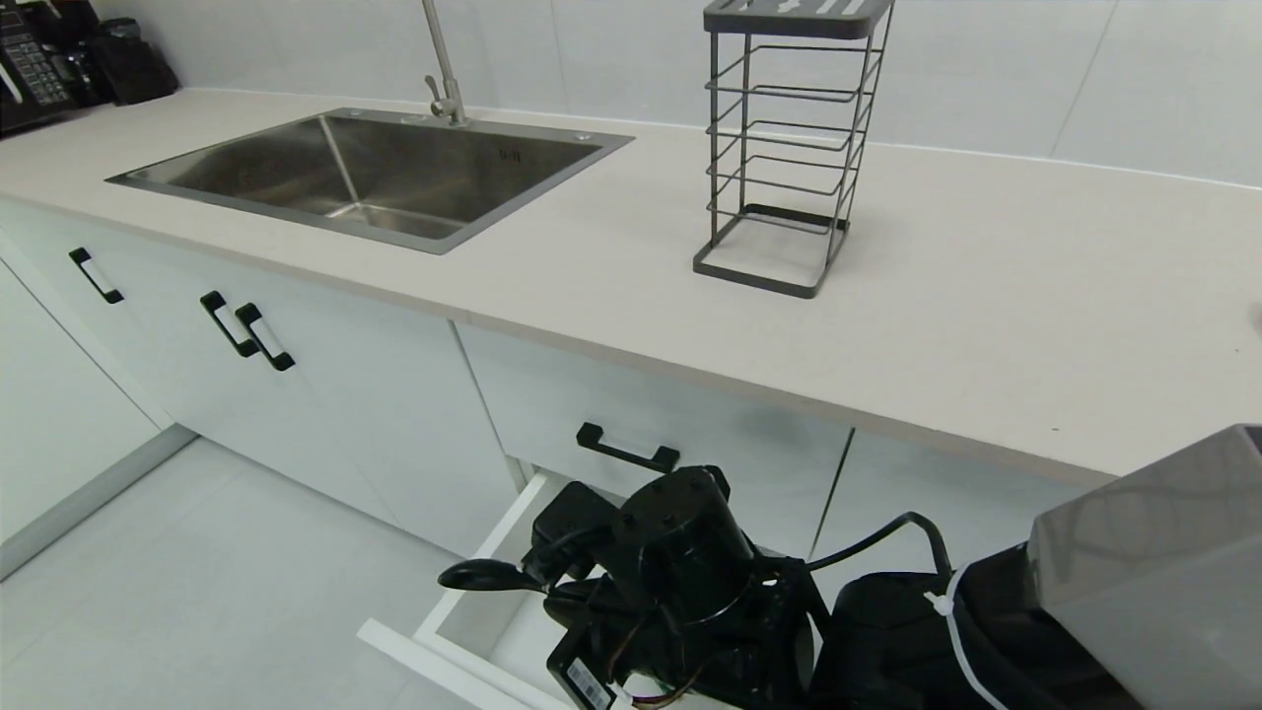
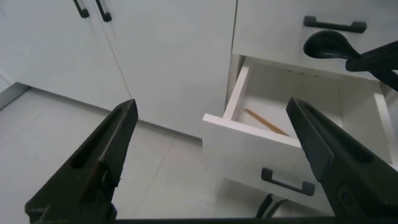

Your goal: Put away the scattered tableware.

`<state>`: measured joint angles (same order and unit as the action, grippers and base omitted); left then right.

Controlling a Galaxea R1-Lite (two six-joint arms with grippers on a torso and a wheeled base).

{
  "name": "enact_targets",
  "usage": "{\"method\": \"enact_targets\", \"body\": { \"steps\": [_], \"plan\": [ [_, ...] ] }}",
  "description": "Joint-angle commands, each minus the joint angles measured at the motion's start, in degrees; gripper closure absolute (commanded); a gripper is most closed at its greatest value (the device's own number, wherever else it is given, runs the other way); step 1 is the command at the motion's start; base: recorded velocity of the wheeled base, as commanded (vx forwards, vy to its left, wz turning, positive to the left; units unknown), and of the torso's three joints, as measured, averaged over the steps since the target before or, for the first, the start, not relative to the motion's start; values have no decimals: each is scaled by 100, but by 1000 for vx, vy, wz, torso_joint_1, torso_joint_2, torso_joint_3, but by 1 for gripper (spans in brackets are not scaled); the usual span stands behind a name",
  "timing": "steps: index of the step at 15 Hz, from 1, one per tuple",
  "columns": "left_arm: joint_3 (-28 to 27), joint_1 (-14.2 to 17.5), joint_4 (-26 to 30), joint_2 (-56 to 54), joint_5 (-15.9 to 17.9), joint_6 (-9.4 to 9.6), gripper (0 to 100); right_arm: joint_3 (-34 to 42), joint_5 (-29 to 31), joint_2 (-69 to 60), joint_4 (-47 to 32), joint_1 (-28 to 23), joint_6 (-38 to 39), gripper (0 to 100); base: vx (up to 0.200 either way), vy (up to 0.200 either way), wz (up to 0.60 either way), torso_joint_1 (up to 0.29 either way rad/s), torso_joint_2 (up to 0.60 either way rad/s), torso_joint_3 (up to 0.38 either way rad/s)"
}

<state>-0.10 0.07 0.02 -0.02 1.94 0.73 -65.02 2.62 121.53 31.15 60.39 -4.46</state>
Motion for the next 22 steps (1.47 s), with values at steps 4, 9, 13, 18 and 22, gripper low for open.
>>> {"method": "enact_targets", "body": {
  "steps": [4,9,13,18,22],
  "plan": [
    [1,1,-2,2,0,-3,0,-116,2,82,-12,-1,-2,100,0,0,0,-246,370,154],
    [1,1,-2,2,0,6,0,-450,-7,240,-12,-19,-20,100,0,0,0,-195,316,119],
    [1,1,-2,2,0,-3,0,-977,-16,468,-267,-89,-20,100,0,0,0,-22,171,41],
    [1,1,-2,2,0,-3,0,-1311,28,802,-469,-441,-37,100,0,0,0,0,10,7],
    [1,1,-2,2,0,-3,0,-1926,81,987,-627,-783,-424,100,0,0,0,0,0,0]
  ]
}}
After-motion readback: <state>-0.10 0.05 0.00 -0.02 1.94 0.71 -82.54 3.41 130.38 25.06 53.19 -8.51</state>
